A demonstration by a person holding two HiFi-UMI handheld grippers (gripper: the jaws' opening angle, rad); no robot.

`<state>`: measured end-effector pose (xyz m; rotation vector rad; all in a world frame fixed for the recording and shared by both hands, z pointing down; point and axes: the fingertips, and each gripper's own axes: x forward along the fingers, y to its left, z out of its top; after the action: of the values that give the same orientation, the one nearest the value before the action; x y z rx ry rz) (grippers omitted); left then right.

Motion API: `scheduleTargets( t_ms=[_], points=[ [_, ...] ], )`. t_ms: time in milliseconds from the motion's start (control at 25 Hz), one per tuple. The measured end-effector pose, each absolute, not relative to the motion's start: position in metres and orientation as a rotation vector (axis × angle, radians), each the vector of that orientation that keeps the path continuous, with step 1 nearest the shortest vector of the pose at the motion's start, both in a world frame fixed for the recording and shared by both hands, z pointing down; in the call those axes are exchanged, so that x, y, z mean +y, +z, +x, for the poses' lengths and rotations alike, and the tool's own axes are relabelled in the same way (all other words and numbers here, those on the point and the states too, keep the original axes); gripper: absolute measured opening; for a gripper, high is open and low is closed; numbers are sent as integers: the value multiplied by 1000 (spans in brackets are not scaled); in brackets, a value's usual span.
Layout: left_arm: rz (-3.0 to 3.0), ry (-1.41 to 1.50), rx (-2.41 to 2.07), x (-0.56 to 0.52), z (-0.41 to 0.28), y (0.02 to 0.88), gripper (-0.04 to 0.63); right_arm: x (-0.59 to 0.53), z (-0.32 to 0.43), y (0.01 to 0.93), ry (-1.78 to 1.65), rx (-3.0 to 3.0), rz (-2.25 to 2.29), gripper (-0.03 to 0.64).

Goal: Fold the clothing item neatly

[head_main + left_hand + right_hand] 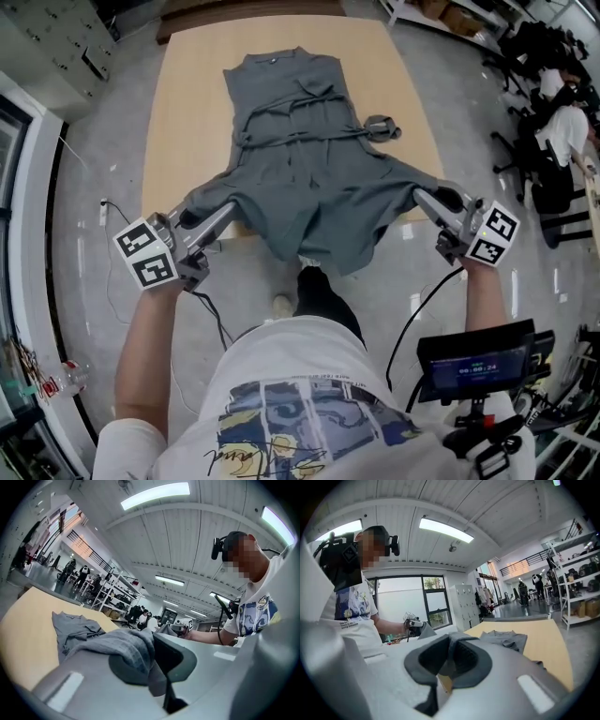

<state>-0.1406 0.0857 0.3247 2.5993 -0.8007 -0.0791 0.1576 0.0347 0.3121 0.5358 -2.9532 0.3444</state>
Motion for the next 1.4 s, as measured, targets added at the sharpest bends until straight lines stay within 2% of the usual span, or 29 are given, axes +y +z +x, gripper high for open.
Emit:
scheduleTargets(
  t_ms=[680,1040,1400],
  points=[
    [2627,-67,-964,-42,-168,286,21,-118,132,266,162,-3010,342,15],
    [2554,-19,-1028,-190,-207,313,21,-275,98,288,209,-2987,297,15],
    [2546,76,-1115,-201,-206,311,21,-292,99,298,197,-2999,264,15]
  ],
)
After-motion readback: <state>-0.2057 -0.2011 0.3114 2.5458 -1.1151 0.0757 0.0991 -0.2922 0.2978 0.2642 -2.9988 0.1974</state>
